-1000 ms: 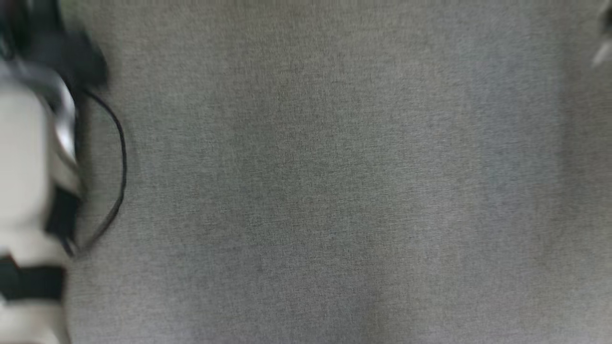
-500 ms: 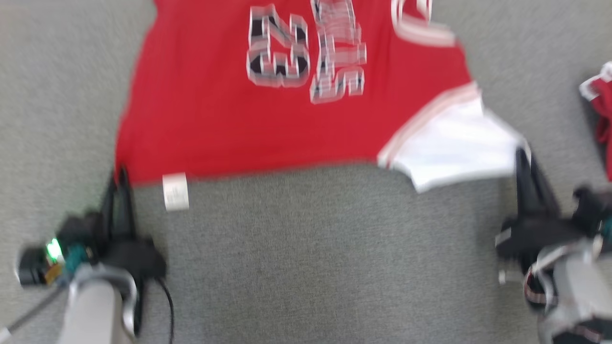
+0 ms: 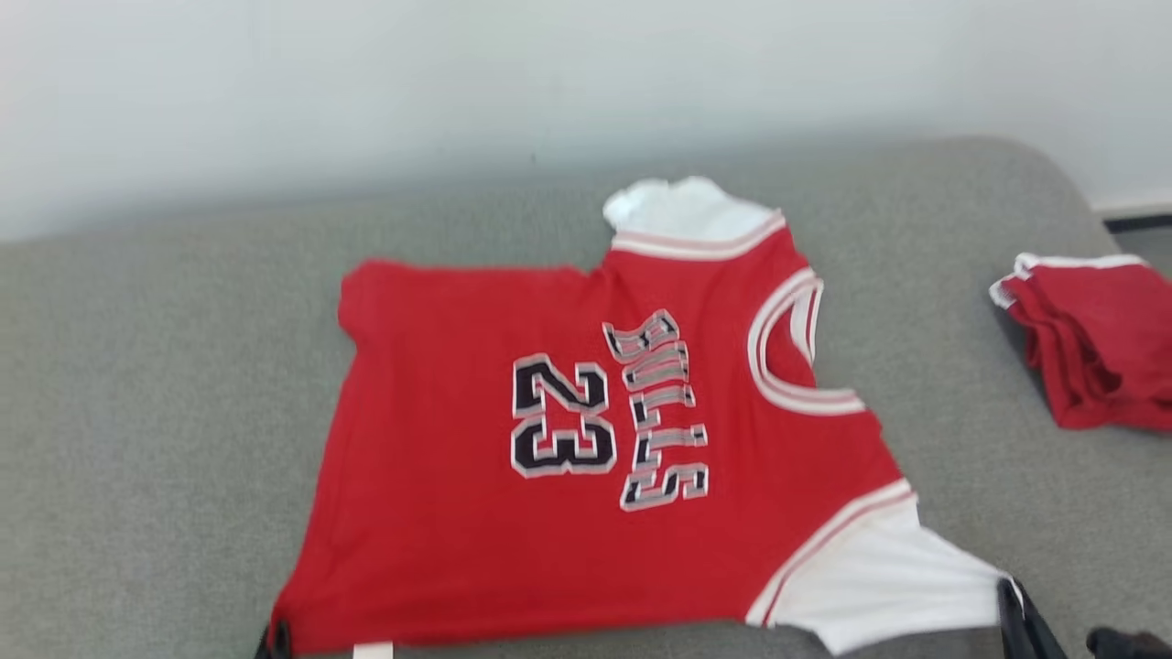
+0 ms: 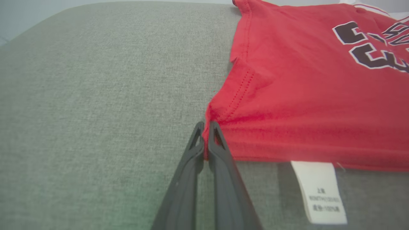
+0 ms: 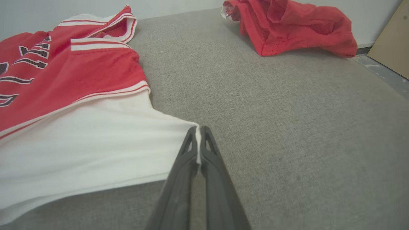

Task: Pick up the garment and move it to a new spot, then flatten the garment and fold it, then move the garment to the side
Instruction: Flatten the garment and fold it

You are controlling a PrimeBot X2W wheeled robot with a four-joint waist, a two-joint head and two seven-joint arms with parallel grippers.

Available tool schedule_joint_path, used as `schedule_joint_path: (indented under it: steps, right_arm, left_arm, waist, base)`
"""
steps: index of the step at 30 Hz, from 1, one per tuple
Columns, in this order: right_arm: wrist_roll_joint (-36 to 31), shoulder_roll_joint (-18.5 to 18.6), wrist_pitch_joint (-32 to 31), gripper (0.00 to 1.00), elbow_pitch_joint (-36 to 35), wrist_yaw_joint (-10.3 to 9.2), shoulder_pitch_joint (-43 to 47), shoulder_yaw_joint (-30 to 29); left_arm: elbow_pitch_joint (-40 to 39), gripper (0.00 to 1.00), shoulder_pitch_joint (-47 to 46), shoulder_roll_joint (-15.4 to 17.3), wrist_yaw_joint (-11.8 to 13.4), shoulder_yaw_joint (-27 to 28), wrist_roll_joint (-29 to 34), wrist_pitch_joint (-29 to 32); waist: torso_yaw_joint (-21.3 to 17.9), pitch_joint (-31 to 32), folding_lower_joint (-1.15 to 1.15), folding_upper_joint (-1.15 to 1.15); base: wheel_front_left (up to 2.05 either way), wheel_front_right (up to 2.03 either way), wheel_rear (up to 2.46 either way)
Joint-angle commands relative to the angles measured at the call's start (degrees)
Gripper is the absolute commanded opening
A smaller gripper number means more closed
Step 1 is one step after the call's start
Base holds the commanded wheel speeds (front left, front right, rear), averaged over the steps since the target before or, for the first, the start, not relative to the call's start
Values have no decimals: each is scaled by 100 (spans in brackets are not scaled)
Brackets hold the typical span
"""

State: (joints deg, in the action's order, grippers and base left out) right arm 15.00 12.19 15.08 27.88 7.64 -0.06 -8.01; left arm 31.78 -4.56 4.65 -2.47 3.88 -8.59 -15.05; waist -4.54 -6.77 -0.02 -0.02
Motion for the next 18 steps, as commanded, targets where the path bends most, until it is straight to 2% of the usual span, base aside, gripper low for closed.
schedule_joint_path:
  steps: [1,13,18]
  right_arm:
    - [-48,11,5,0,22,-32,248,-167]
    - [-244,-169,5,0,92,-33,965,-348]
    - [-218,-250,5,0,-162,-32,1028,-252]
  left_arm:
    - [-68,0,337,22,66,148,29,-15]
    - [-125,0,1160,-120,12,219,-36,-16]
    - [-216,0,1277,-144,-80,129,-14,-16]
  waist:
    - [-45,671,2,2]
    - [31,1056,2,2]
    - [84,1090,2,2]
  base:
    - [0,0,0]
    - [0,0,0]
    - [0,0,0]
